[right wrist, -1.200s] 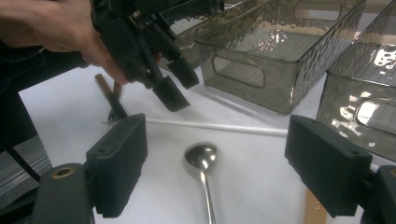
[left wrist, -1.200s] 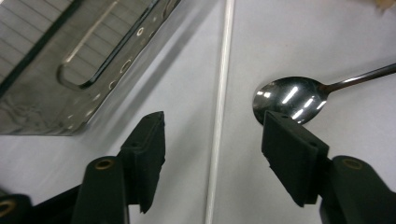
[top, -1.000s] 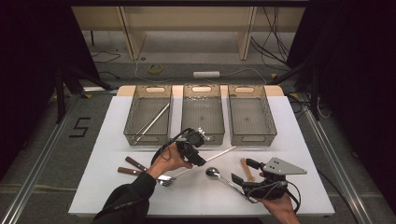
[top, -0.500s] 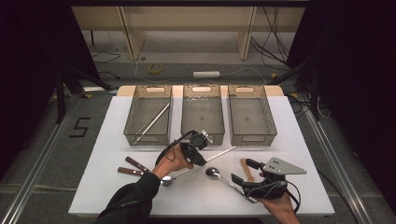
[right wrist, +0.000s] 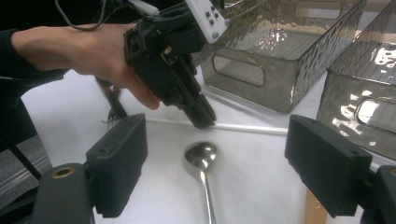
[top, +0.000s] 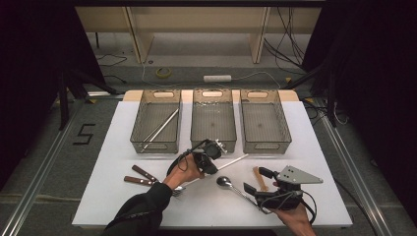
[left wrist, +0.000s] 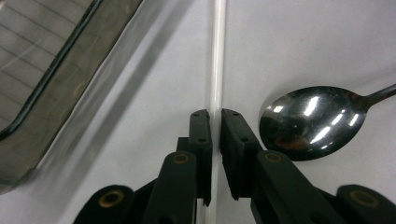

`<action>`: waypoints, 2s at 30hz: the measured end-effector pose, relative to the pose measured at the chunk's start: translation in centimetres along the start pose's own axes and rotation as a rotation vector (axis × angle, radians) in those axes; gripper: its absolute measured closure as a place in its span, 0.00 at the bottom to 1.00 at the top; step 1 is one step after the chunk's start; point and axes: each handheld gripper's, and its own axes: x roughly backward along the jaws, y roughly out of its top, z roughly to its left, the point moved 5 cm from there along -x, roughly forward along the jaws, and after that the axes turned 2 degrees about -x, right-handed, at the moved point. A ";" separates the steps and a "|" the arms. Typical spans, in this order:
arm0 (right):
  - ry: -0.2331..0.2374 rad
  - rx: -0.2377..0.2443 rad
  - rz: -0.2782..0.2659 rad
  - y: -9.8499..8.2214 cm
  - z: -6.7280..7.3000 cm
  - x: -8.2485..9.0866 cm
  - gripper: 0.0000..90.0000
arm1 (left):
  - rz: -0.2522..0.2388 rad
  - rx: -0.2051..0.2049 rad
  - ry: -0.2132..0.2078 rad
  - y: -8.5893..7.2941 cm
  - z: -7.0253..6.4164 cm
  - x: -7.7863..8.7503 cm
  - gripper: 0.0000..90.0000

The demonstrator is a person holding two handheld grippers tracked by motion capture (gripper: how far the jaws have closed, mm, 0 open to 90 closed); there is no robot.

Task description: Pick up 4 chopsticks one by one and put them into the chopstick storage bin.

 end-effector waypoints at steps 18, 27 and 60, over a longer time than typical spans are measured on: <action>-0.001 0.001 -0.001 0.0 0.0 0.0 0.25 | -0.055 -0.051 0.013 -0.1 -0.2 0.0 0.94; 0.000 0.002 0.000 0.0 0.0 0.0 0.25 | -0.101 -0.036 -0.007 -0.2 -0.1 1.1 0.94; 0.000 0.001 -0.003 0.1 0.0 0.1 0.25 | -0.218 -0.010 -0.050 -0.5 0.4 6.7 0.94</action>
